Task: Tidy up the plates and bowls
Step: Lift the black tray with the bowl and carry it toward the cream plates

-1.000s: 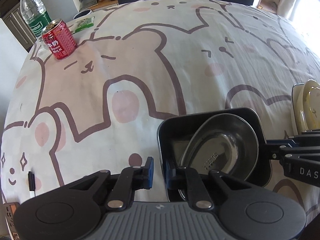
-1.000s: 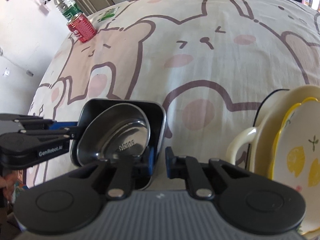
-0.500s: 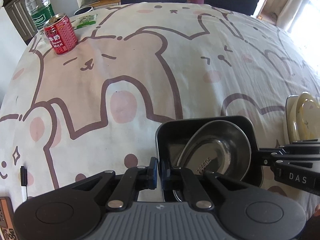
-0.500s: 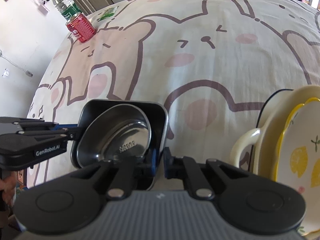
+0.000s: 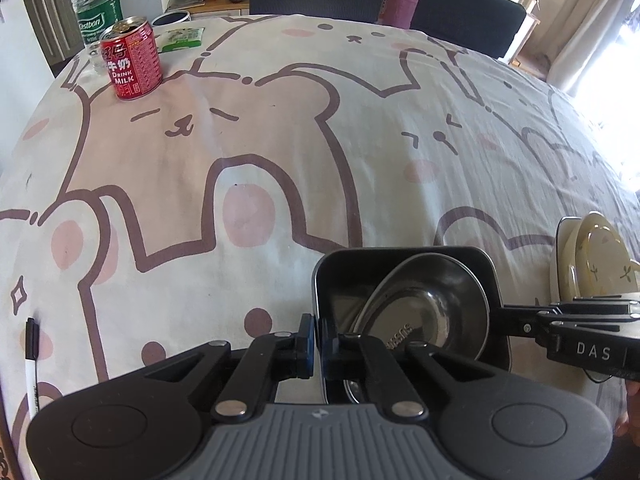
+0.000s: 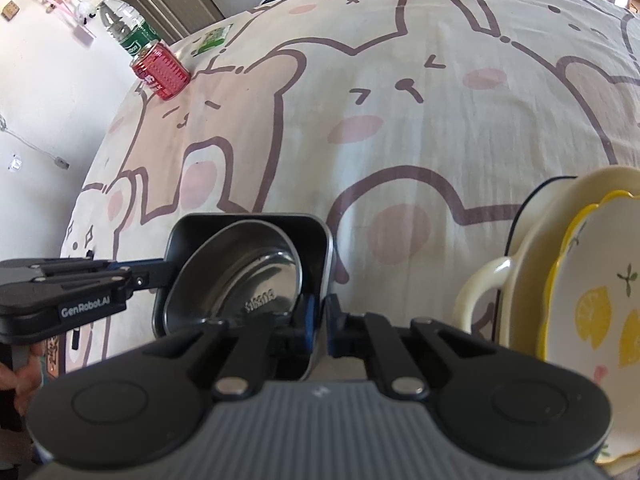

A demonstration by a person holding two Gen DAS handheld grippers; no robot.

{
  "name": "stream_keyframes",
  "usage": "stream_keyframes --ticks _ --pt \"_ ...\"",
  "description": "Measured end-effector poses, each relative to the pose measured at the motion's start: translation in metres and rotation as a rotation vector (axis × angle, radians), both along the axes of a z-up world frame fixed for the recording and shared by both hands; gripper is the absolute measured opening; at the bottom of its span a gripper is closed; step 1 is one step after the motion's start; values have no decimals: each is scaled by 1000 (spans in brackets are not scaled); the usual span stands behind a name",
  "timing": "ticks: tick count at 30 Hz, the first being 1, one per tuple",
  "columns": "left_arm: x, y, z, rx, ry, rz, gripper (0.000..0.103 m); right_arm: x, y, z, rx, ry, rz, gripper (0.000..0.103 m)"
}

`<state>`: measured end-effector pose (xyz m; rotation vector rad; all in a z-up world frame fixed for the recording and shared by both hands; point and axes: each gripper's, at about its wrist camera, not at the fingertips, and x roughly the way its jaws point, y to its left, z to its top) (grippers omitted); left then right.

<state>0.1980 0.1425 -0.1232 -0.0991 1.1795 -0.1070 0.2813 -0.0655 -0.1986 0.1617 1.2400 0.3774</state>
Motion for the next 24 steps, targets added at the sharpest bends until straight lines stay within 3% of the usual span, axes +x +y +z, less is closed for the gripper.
stream_keyframes --ticks 7,16,24 --pt "1 1 -11 -24 24 10 4 1 -2 -1 13 10 -5 7" --pt "-5 9 -1 -92 7 47 3 2 -1 1 3 11 -9 7" --pt "-10 17 11 -167 -29 93 3 4 -11 16 59 -21 -35 7"
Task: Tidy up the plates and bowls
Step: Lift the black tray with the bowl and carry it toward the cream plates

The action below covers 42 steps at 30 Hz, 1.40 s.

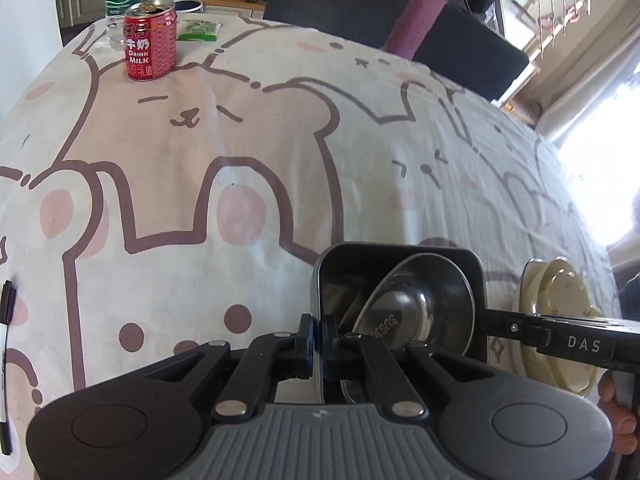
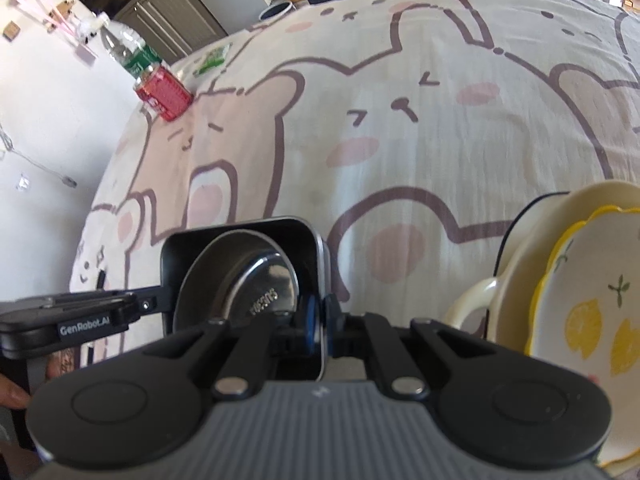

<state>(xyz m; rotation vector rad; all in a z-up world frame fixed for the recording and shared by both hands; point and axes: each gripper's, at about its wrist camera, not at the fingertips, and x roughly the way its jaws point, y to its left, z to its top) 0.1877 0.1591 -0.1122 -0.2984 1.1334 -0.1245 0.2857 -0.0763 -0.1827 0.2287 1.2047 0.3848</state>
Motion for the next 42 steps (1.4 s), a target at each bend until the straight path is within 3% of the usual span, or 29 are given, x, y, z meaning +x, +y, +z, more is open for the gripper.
stream_keyframes --ticks 10,26,42 --pt "3 -6 -14 32 53 -28 4 2 5 -15 -41 32 8 7" --pt "-3 9 -18 -83 72 20 6 -2 -3 -15 17 55 -5 12" --pt "-4 3 -18 -47 86 -21 6 1 -1 -20 15 43 -16 9"
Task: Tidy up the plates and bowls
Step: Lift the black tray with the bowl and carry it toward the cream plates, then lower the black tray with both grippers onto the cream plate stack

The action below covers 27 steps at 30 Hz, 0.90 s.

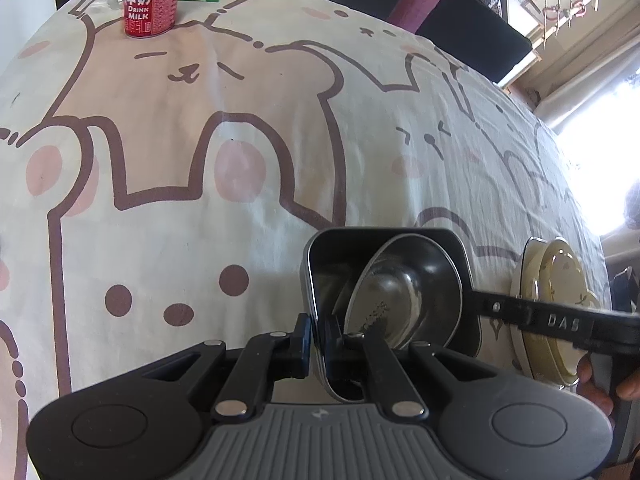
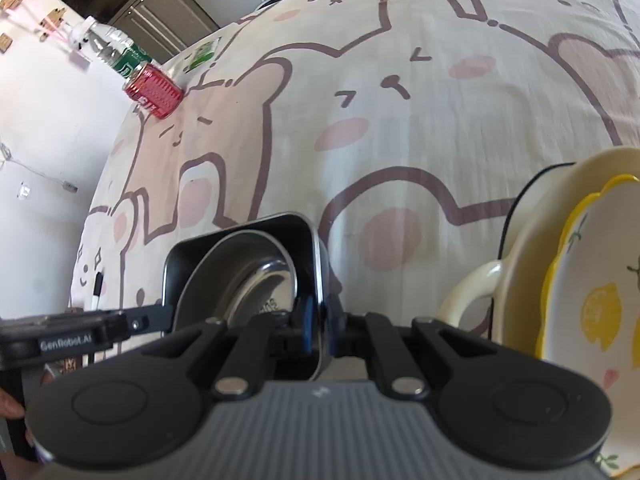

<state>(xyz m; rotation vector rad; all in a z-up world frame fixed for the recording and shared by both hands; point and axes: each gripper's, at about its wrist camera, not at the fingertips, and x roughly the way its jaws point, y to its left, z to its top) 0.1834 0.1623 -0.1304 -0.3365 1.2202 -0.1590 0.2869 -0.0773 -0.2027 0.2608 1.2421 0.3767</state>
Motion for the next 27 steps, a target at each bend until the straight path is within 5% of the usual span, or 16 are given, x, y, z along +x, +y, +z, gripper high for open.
stream_keyframes --ticks 10,27 --pt "-1 0 4 7 -14 6 6 0 2 4 -19 -7 19 8" --pt "-19 10 57 -123 -195 116 5 -8 -19 49 88 -117 33 6"
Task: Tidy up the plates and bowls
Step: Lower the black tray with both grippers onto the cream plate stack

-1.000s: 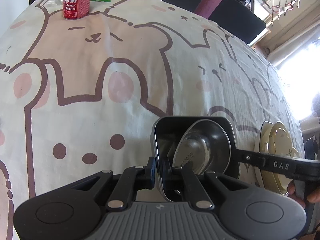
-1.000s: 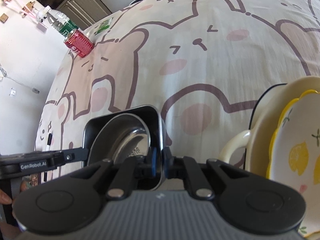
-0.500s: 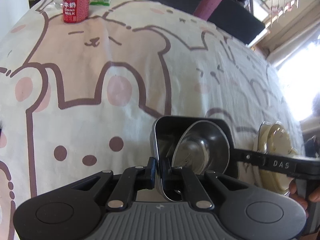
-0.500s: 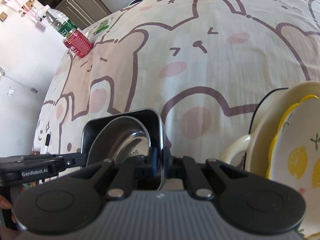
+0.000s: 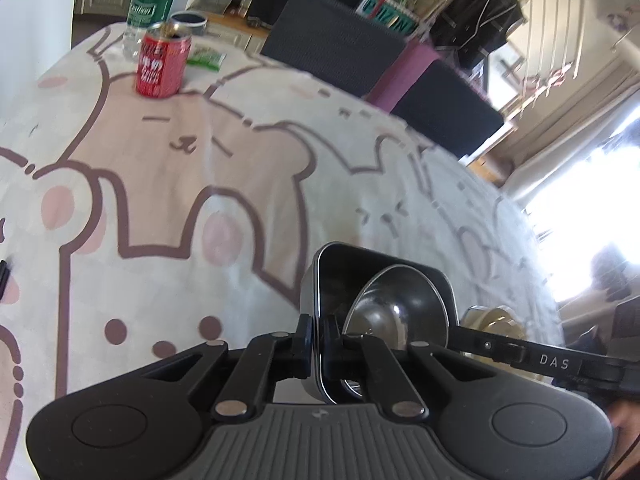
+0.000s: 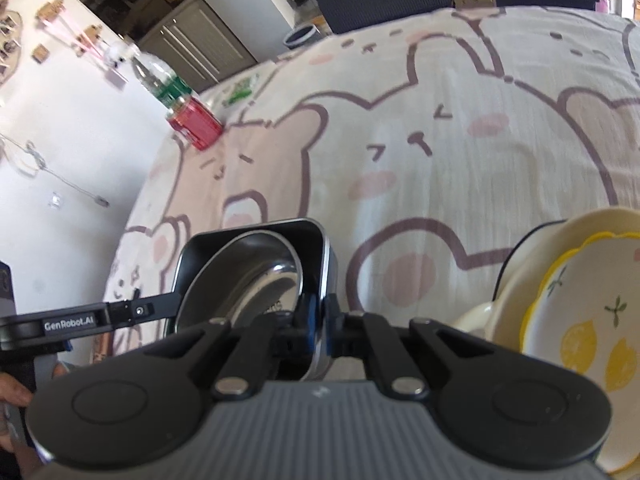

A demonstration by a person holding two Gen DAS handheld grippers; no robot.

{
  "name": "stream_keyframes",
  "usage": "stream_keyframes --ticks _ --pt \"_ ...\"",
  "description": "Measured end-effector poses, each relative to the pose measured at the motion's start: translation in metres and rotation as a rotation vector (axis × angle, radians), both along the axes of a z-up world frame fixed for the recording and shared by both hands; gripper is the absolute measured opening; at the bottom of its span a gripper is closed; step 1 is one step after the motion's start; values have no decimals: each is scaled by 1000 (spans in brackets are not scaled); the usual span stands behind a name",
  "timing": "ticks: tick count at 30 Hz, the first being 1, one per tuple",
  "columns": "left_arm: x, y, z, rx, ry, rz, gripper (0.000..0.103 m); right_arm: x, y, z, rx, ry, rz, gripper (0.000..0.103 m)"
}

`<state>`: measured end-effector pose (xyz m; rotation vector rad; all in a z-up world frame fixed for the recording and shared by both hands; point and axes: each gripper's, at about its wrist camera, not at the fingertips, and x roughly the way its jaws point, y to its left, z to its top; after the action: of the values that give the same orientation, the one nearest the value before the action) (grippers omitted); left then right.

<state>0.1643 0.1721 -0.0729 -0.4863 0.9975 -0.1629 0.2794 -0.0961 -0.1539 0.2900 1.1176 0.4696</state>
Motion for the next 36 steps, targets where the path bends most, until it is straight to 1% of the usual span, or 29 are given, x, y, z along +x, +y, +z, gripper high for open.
stream_keyframes --ticks 4,7,15,22,28,32,36 --pt "-7 -10 15 -38 -53 -8 4 -6 -18 15 33 -43 -9 6" --pt "-10 -26 25 -43 -86 -28 4 -10 -33 25 56 -69 -27 6" --pt "-6 -75 39 -82 -130 -85 4 -27 -89 47 101 -138 -103 6" --pt "-2 -118 38 -89 -135 -125 4 -42 -137 57 98 -178 -167 6" --pt "3 -151 34 -100 -124 -157 4 -50 -166 60 98 -192 -215 6" --pt "7 -171 30 -99 -116 -180 4 -56 -184 59 85 -187 -245 6" --pt "12 -188 21 -92 -85 -198 4 -58 -196 55 60 -174 -263 6"
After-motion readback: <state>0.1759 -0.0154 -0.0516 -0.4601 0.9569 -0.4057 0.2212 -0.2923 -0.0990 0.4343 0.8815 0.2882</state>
